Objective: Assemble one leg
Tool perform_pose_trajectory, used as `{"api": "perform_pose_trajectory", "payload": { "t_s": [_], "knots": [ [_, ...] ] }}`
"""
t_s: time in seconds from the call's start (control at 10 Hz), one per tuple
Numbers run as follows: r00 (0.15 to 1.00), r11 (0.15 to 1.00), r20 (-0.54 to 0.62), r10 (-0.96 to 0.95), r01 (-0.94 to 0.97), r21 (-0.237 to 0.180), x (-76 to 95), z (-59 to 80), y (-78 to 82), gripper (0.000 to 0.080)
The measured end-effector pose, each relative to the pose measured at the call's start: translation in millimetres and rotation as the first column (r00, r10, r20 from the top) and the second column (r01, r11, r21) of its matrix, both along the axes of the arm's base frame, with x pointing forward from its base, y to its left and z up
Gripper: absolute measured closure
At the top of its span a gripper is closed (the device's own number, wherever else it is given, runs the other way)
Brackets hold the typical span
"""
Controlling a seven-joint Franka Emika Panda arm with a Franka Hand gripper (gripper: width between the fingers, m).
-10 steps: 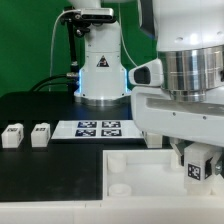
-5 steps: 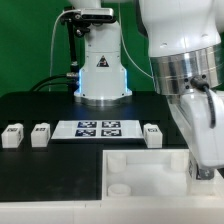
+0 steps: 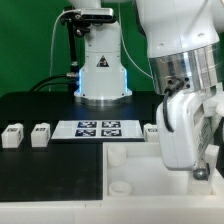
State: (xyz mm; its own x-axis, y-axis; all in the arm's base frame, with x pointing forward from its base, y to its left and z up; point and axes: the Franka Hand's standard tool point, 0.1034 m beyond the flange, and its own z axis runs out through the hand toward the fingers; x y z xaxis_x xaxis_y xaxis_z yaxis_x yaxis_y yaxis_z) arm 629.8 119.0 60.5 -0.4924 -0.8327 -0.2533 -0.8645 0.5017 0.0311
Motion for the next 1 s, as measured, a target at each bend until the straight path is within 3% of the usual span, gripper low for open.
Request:
{"api": "perform_pose_trajectory", "payload": {
  "t_s": [0.1, 0.3, 0.6, 0.8, 1.0],
  "knots": [
    [1.0, 1.0, 0.005, 0.021, -0.021, -0.001, -0.2, -0.1, 0.9, 0.0501],
    [0.999, 0.999, 0.012, 0.053, -0.053, -0.004, -0.3, -0.1, 1.3, 0.0191],
    [0.951, 0.952, 0.044, 0.306, -0.304, -0.033, -8.5, 1.4, 1.4, 0.0162],
    [0.793, 0.793, 0.053, 0.607, -0.601, -0.101, -14.2, 0.8, 3.9, 0.0151],
    [0.663, 0.667, 0.077, 0.745, -0.734, -0.132, -14.0, -0.2, 1.7, 0.0151]
  ]
}}
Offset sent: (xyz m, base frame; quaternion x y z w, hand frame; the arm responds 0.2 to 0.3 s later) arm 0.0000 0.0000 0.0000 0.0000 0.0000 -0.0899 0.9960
